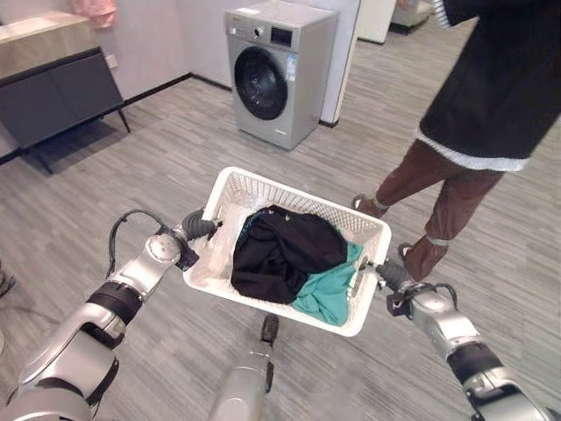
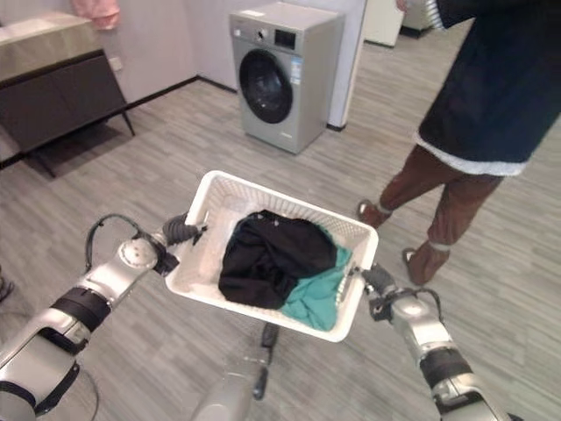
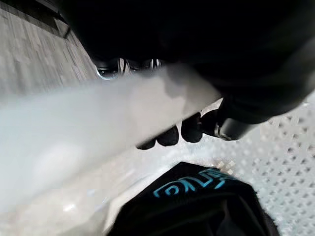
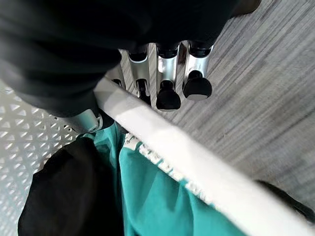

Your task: Grab the laundry basket,head to the washer,open it,put in the laundry and shut it.

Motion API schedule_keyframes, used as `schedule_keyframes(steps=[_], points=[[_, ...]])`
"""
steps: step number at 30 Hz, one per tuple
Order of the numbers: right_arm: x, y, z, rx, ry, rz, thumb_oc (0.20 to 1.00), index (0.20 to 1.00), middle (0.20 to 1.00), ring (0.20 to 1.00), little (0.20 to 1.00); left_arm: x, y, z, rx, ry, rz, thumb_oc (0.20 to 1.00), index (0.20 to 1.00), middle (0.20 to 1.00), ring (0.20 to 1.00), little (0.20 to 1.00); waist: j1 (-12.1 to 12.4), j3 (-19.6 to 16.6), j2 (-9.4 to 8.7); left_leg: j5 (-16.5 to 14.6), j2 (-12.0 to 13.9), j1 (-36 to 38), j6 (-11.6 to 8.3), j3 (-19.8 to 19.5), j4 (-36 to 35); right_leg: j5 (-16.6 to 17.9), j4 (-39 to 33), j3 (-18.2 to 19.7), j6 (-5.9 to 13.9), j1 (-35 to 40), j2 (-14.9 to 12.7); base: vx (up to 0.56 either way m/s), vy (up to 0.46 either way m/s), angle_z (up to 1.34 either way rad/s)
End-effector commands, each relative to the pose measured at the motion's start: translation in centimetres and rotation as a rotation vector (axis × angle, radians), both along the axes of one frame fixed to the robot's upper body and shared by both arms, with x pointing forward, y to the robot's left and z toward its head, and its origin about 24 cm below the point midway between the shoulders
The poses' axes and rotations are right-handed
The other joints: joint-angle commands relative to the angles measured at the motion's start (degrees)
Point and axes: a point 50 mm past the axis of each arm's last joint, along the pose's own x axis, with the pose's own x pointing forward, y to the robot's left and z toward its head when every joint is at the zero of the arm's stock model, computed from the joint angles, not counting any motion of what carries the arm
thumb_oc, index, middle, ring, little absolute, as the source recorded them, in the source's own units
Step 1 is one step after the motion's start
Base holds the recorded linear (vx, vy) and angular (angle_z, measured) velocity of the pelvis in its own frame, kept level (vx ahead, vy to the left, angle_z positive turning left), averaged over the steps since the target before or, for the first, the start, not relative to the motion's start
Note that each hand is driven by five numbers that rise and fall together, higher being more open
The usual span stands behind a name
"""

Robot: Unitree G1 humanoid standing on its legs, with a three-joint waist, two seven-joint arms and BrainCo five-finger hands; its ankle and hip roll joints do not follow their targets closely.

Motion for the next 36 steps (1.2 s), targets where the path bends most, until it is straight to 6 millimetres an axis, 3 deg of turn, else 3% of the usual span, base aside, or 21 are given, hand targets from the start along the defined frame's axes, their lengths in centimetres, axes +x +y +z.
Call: schedule_keyframes(steps=[1,3,4,7,8,9,11,13,14,15,16,17,19,23,24,25,28,30,33,34,36], points=[[0.3,-5.6,4.1,-0.050,-0.174,-0.153,0.200,0.200,0.200,0.200,0.200,1.7,3.0,7.4,-0.059,-0.275,0.125,0.200,0.200,0.200,0.200,0.200,-1.7,-2.8,1.54,8.8,6.4,4.5,-3.18,1.1,-0.9,-0.3,3.8,-0.7,5.08,-9.5,-4.3,0.40,0.170,-1.07],[0.1,-5.9,4.1,-0.051,-0.178,-0.170,0.200,0.200,0.200,0.200,0.200,1.7,2.5,6.7,-0.052,-0.265,0.116,0.200,0.200,0.200,0.200,0.200,-2.7,-4.3,1.90,9.6,7.1,6.5,-2.42,3.3,1.4,-1.1,7.1,-0.3,5.92,-8.8,-5.3,0.38,0.171,-0.77],[0.0,-5.9,3.9,-0.035,-0.179,-0.185,0.200,0.200,0.200,0.200,0.200,1.7,2.6,6.5,-0.042,-0.259,0.124,0.200,0.200,0.200,0.200,0.200,-2.9,-4.9,1.27,9.1,6.2,6.7,-2.09,3.7,3.2,1.2,10.4,0.3,6.81,-9.2,-5.9,0.48,0.159,-0.75],[-0.4,-5.7,3.4,-0.038,-0.160,-0.176,0.200,0.200,0.200,0.200,0.200,1.6,2.5,6.1,-0.042,-0.247,0.122,0.200,0.200,0.200,0.200,0.200,-3.7,-5.4,0.57,5.2,4.3,10.7,0.60,5.6,4.3,12.7,26.8,-2.2,13.10,-15.0,-9.1,0.45,0.190,-0.69],[-0.1,-5.6,3.5,-0.060,-0.160,-0.167,0.200,0.200,0.200,0.200,0.200,1.5,3.0,6.2,-0.040,-0.243,0.137,0.200,0.200,0.200,0.200,0.200,-4.1,-5.4,2.01,2.8,3.9,13.9,2.72,6.0,4.1,16.3,37.9,-5.7,14.62,-19.2,-11.4,0.47,0.318,-0.82],[-0.1,-5.5,3.5,-0.062,-0.156,-0.167,0.200,0.200,0.200,0.200,0.200,1.4,3.3,6.2,-0.034,-0.238,0.144,0.200,0.200,0.200,0.200,0.200,-4.4,-5.4,3.54,2.0,4.6,15.8,3.41,6.2,3.6,16.4,41.7,-7.9,14.26,-21.9,-12.1,0.32,0.248,-0.71],[0.1,-5.4,3.5,-0.059,-0.160,-0.172,0.200,0.200,0.200,0.200,0.200,1.3,3.7,6.3,-0.034,-0.240,0.156,0.200,0.200,0.200,0.200,0.200,-4.6,-5.0,4.03,0.9,4.8,17.8,3.89,7.0,3.2,14.7,44.0,-10.6,13.74,-24.8,-14.8,0.22,0.135,-0.51],[0.2,-5.5,3.3,-0.059,-0.146,-0.180,0.200,0.200,0.200,0.200,0.200,1.2,4.1,6.3,-0.038,-0.231,0.171,0.200,0.200,0.200,0.200,0.200,-5.7,-4.3,4.83,-1.1,4.4,21.2,4.23,7.1,2.6,10.1,40.0,-14.1,11.33,-28.7,-18.2,0.44,0.122,-0.40],[0.0,-6.1,3.0,-0.073,-0.125,-0.196,0.200,0.200,0.200,0.200,0.200,1.0,4.5,6.0,-0.036,-0.214,0.172,0.200,0.200,0.200,0.200,0.200,-6.9,-4.2,4.99,-2.4,3.9,23.3,3.88,6.1,2.2,7.7,31.7,-15.5,10.31,-30.9,-16.1,0.65,-0.037,-0.04],[-0.1,-6.5,3.0,-0.082,-0.118,-0.204,0.200,0.200,0.200,0.200,0.200,0.8,4.9,5.9,-0.031,-0.211,0.179,0.200,0.200,0.200,0.200,0.200,-7.9,-4.1,4.19,-4.4,3.3,25.1,2.89,5.3,1.9,7.7,18.8,-15.9,10.58,-32.1,-15.7,0.65,-0.115,0.28],[-0.1,-6.6,3.0,-0.080,-0.119,-0.211,0.200,0.200,0.200,0.200,0.200,0.8,4.8,6.0,-0.031,-0.215,0.178,0.200,0.200,0.200,0.200,0.200,-8.2,-4.1,3.58,-5.3,2.8,25.6,2.40,4.5,2.1,8.8,13.5,-14.5,11.00,-33.2,-16.0,0.71,-0.239,0.58],[-0.3,-7.2,3.2,-0.081,-0.121,-0.229,0.200,0.200,0.200,0.200,0.200,0.9,4.7,6.0,-0.032,-0.226,0.178,0.200,0.200,0.200,0.200,0.200,-9.2,-3.8,3.17,-7.7,3.2,27.8,1.13,2.4,2.4,12.7,4.3,-11.8,12.59,-35.9,-17.3,0.57,-0.214,0.81],[-0.4,-7.3,3.2,-0.084,-0.125,-0.232,0.200,0.200,0.200,0.200,0.200,1.2,4.5,6.0,-0.022,-0.232,0.180,0.200,0.200,0.200,0.200,0.200,-10.0,-3.8,3.05,-9.5,4.2,29.7,0.22,1.5,3.1,15.6,-0.3,-11.8,13.75,-36.6,-18.6,0.51,-0.193,0.88],[-0.9,-8.3,3.3,-0.090,-0.116,-0.255,0.200,0.200,0.200,0.200,0.200,1.6,4.1,6.2,0.015,-0.236,0.166,0.200,0.200,0.200,0.200,0.200,-11.1,-5.1,2.15,-11.2,5.5,32.2,-0.83,-0.5,5.9,17.5,0.6,-9.9,13.70,-34.9,-18.4,0.37,-0.177,0.84],[-0.8,-8.3,3.4,-0.087,-0.120,-0.251,0.200,0.200,0.200,0.200,0.200,1.6,4.1,6.1,0.010,-0.232,0.166,0.200,0.200,0.200,0.200,0.200,-11.4,-6.2,2.27,-10.4,6.8,32.9,-1.58,-0.5,7.0,17.4,1.2,-10.3,13.27,-34.2,-17.6,0.37,-0.296,0.89],[-0.8,-8.6,3.5,-0.082,-0.118,-0.260,0.200,0.200,0.200,0.200,0.200,1.4,4.4,5.9,0.008,-0.225,0.176,0.200,0.200,0.200,0.200,0.200,-11.6,-6.7,1.88,-3.0,9.0,26.8,-3.49,-1.8,22.6,16.9,2.0,-10.2,11.31,-32.1,-15.9,0.45,-0.425,0.57],[-0.7,-8.6,3.6,-0.070,-0.118,-0.264,0.200,0.200,0.200,0.200,0.200,0.7,5.5,6.0,0.006,-0.226,0.197,0.200,0.200,0.200,0.200,0.200,-10.2,-5.1,-0.10,0.8,10.7,18.8,-1.67,-1.1,40.0,14.5,1.3,-10.1,7.33,-27.4,-13.4,0.24,-0.339,0.04],[-0.7,-8.6,3.6,-0.062,-0.119,-0.272,0.200,0.200,0.200,0.200,0.200,0.8,5.3,6.1,-0.002,-0.226,0.194,0.200,0.200,0.200,0.200,0.200,-9.7,-4.6,-0.39,0.9,12.1,17.3,-0.98,0.2,39.2,13.7,0.5,-10.5,6.84,-26.0,-12.9,0.13,-0.126,-0.30],[-1.1,-8.9,3.3,-0.054,-0.118,-0.297,0.200,0.200,0.200,0.200,0.200,1.2,3.8,5.9,-0.027,-0.225,0.162,0.200,0.200,0.200,0.200,0.200,-8.3,-3.6,-1.67,-0.9,14.5,13.6,-1.04,5.6,25.3,11.5,-1.3,-13.0,7.24,-22.6,-13.8,0.19,-0.032,0.01],[-1.3,-8.7,3.1,-0.064,-0.115,-0.290,0.200,0.200,0.200,0.200,0.200,1.3,3.5,5.7,-0.030,-0.221,0.160,0.200,0.200,0.200,0.200,0.200,-7.3,-3.2,-0.79,1.4,14.0,11.1,-2.49,7.3,13.6,10.4,-1.2,-14.1,7.55,-21.3,-12.9,0.23,0.027,0.16],[-1.3,-8.6,3.1,-0.073,-0.125,-0.286,0.200,0.200,0.200,0.200,0.200,1.3,3.4,5.6,-0.024,-0.227,0.155,0.200,0.200,0.200,0.200,0.200,-6.4,-2.4,-0.71,3.9,13.8,10.5,-3.56,7.0,10.6,9.5,-0.7,-14.2,7.46,-20.1,-12.8,0.15,0.025,0.19]])
